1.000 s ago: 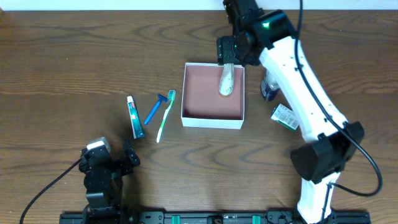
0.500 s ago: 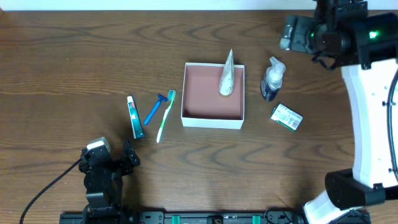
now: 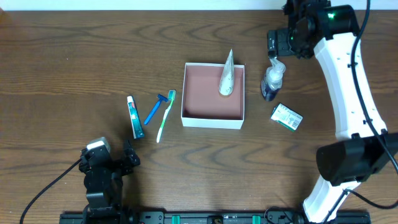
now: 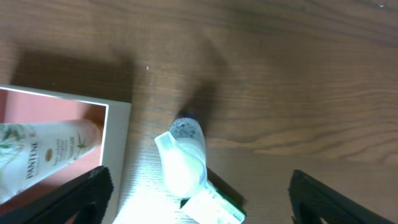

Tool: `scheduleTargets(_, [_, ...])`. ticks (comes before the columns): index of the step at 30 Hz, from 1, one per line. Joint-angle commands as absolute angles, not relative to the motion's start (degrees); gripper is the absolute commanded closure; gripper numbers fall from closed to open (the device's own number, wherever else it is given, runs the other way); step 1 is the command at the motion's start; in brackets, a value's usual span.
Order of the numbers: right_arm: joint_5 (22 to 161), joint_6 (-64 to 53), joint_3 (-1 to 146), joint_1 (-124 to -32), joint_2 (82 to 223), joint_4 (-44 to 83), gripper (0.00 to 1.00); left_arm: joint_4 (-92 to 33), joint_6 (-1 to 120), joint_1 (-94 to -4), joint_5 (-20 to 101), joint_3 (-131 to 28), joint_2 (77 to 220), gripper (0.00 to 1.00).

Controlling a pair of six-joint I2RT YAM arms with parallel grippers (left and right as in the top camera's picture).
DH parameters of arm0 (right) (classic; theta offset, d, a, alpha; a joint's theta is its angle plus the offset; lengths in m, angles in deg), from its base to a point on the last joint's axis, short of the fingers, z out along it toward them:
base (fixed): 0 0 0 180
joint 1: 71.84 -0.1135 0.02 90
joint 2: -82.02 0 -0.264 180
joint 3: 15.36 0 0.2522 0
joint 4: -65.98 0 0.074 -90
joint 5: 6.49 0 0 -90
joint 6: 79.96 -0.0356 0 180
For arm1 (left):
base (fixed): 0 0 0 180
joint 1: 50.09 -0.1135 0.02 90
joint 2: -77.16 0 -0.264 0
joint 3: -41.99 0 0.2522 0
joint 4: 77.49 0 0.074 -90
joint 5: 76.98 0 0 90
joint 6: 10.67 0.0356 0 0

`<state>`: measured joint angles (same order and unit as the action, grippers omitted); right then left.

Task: Pack container
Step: 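Release the tube, move the right gripper to the blue bottle, grasp it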

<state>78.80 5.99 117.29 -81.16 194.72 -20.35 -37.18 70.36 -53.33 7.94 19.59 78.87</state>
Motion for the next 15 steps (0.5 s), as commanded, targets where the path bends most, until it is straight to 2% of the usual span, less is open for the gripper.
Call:
scheduleTargets(1, [79.54, 9.72, 117.21, -80.79, 198.90, -20.44, 0.11, -37.25, 70.90, -53.16, 7.48, 20.64, 78.50, 0.02])
scheduleTargets(9, [80.96, 9.94, 117.21, -80.84, 204.67, -20.57, 0.12, -37.25, 70.90, -53.16, 7.48, 20.64, 78.50, 0.02])
scheduleTargets(15, [80.96, 9.92, 117.21, -80.84, 206.57, -20.66, 0.29, -37.25, 70.90, -53.16, 7.48, 20.64, 78.50, 0.02])
